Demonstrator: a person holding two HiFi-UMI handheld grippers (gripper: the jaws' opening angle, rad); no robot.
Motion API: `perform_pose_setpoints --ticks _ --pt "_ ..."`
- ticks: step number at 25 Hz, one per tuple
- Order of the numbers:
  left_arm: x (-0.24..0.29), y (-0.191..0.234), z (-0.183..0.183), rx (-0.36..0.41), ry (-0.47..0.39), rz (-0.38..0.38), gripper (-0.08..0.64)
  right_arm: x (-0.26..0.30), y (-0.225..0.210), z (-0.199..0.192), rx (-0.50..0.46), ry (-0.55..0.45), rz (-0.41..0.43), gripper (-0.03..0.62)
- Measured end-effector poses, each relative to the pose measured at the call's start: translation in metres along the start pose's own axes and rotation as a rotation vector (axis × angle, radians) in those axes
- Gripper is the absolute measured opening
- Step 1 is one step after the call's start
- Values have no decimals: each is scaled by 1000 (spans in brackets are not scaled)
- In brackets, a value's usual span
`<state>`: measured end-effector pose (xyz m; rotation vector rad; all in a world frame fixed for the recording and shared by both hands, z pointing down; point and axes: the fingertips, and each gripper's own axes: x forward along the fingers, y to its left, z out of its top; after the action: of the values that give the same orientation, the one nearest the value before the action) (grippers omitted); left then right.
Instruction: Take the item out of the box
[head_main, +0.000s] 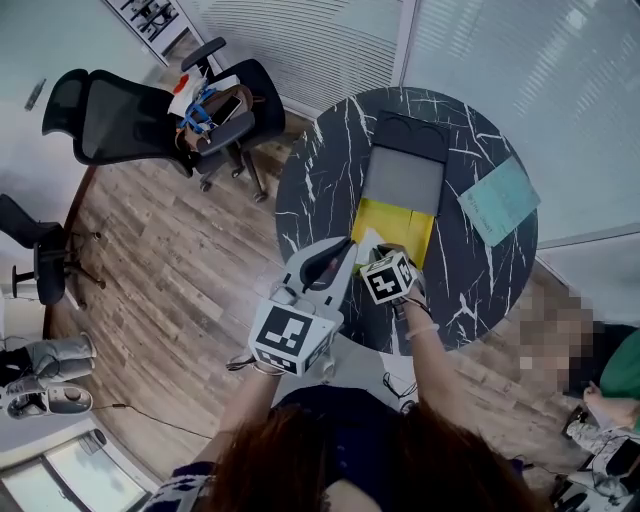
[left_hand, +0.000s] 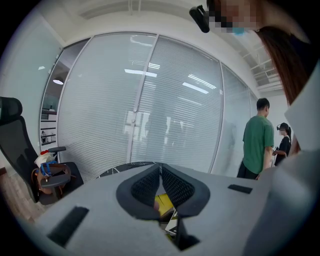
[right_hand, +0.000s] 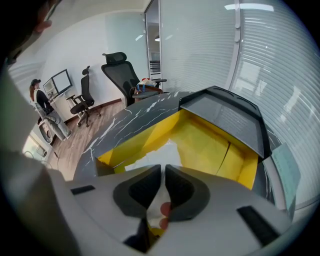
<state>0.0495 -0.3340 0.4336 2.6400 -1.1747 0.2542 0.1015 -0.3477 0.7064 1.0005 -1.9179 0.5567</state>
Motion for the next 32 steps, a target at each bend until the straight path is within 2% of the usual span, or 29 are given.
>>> perform_pose_setpoints --ticks 6,12,32 --pt "-9 0 0 -2 -3 0 31 -4 0 0 21 0 -38 29" --pt "-18 -2 -2 1 -10 -3 31 -20 -9 10 101 -53 -76 26" --pt "-67 -24 18 40 -94 -68 31 -82 5 24 84 -185 -201 25"
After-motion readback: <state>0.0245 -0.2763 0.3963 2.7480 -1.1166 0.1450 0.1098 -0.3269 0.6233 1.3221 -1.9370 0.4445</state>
